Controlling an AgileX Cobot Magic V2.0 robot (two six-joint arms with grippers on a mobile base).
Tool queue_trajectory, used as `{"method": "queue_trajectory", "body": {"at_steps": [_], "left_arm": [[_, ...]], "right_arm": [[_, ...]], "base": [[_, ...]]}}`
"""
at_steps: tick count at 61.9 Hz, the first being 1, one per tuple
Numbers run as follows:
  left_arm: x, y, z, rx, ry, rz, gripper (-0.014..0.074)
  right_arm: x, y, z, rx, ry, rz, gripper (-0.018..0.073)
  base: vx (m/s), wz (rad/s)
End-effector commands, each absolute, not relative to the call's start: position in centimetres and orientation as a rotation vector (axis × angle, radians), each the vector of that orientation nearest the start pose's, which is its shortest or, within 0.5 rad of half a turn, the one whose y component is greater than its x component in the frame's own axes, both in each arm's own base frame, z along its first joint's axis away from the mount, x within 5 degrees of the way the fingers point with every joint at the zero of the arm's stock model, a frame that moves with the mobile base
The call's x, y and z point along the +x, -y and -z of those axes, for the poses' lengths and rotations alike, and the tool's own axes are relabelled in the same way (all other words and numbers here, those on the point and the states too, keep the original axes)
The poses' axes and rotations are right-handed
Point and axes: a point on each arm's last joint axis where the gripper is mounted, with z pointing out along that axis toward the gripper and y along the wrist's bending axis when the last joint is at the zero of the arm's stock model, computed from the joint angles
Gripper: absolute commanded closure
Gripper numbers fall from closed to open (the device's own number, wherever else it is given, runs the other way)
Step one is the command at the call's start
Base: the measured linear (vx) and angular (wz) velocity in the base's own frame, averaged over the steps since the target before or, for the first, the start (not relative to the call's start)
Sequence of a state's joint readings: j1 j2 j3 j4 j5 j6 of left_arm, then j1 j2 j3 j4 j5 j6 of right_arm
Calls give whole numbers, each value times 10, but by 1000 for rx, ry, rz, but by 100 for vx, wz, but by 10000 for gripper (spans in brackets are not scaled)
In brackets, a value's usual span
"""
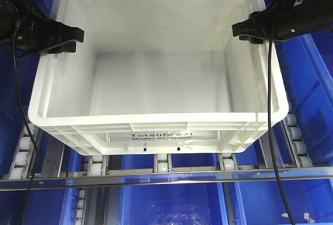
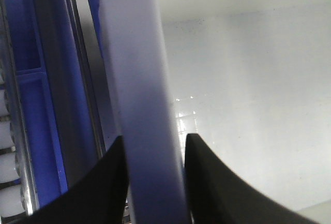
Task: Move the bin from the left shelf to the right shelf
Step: 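Lower the white tote onto the shelf rollers with both grippers, then open both grippers and release the tote rims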
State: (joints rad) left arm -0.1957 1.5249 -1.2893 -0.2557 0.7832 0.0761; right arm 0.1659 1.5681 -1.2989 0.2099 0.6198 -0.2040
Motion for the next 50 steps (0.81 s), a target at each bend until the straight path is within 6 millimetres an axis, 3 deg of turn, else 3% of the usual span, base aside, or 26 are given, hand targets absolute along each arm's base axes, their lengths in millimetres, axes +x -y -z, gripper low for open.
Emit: {"method": "queue_trajectory", "body": {"at_steps": [1,32,42,50], "left_arm": [[318,83,-352,226,-2340,368,601],[320,83,-353,219,-2319,366,547],[320,83,-353,219,-2317,366,448],[320,83,-353,217,-2311,364,340]], "right_arm": [[349,-64,-350,-278,-2165,-158,564],[349,-64,-350,-304,-2160,-145,528],[349,-64,-350,-307,-2160,-144,421],[349,-64,-350,-307,-2160,-144,279]], "base": [[0,0],[0,0],[0,0],[0,0]]}}
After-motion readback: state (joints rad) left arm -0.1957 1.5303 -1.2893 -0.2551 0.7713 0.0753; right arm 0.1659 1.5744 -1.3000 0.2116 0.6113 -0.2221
